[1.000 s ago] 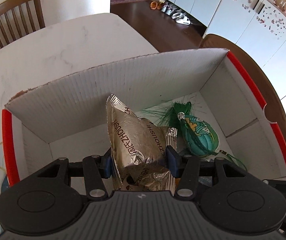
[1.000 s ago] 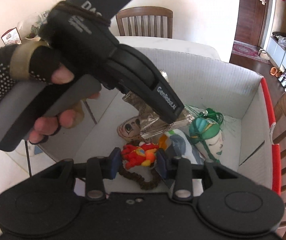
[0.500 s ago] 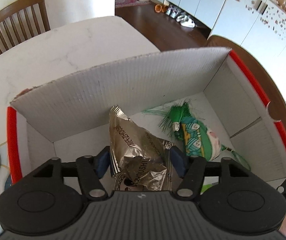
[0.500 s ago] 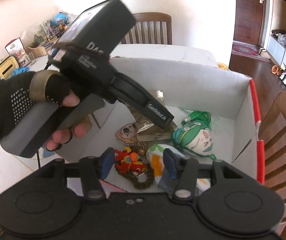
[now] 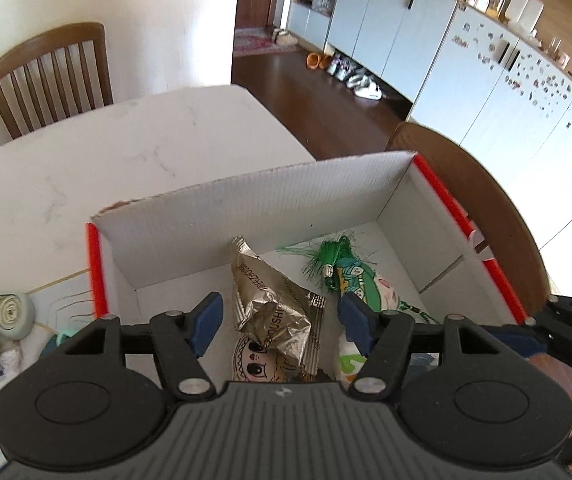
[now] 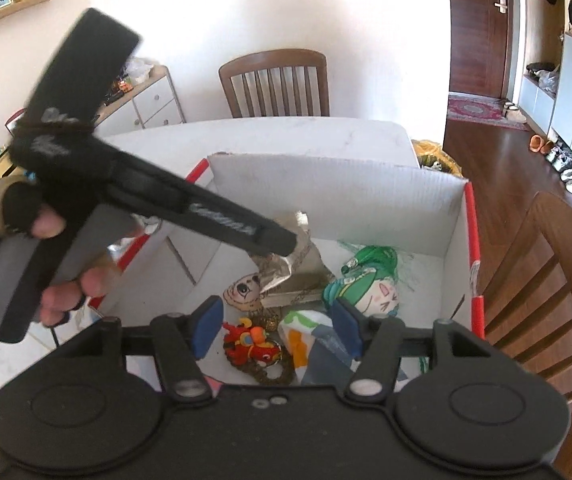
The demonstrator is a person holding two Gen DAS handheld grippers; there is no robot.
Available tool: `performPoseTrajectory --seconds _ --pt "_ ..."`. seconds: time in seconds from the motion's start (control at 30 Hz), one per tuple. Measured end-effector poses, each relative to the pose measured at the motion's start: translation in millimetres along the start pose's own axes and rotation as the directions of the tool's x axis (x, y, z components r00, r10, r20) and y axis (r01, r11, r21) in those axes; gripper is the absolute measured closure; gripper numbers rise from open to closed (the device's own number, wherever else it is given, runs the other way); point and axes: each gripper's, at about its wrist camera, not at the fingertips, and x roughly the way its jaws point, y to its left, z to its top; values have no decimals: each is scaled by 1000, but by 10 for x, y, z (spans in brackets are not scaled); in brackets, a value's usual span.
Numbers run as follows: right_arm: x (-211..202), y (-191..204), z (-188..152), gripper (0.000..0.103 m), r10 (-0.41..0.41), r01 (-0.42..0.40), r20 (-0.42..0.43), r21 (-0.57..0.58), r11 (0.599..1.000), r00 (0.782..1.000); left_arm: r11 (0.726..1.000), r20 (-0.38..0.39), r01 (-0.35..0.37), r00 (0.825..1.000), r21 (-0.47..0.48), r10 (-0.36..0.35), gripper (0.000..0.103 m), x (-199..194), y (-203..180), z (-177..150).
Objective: Organize objects
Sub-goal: 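Open both grippers to drop the foil bag and keychain in the box, then withdraw both grippers from the box back over the table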
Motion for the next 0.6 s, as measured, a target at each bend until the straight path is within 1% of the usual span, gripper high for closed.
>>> performPoseTrajectory --seconds 0.13,0.27,0.4,0.47,0.53,0.6 --pt "-107 17 52 42 0 -1 28 17 1000 1000 1000 45 8 999 -11 -7 38 -238 33 -37" --pt "-185 68 68 40 -18 17 49 24 1000 999 1000 85 28 996 -7 -27 38 -448 85 -114" --pt "-254 95 94 39 -37 33 70 63 997 997 1000 134 14 991 14 -15 38 -652 89 -223" --pt "-284 118 104 36 -52 45 82 82 996 995 1000 151 22 988 14 -24 38 -748 126 -285" --pt "-293 161 110 34 -58 49 90 96 994 994 1000 163 15 986 12 -16 38 -819 160 -332" --pt "-317 220 115 28 -62 51 105 111 993 993 1000 180 20 983 10 -22 35 -909 212 -373"
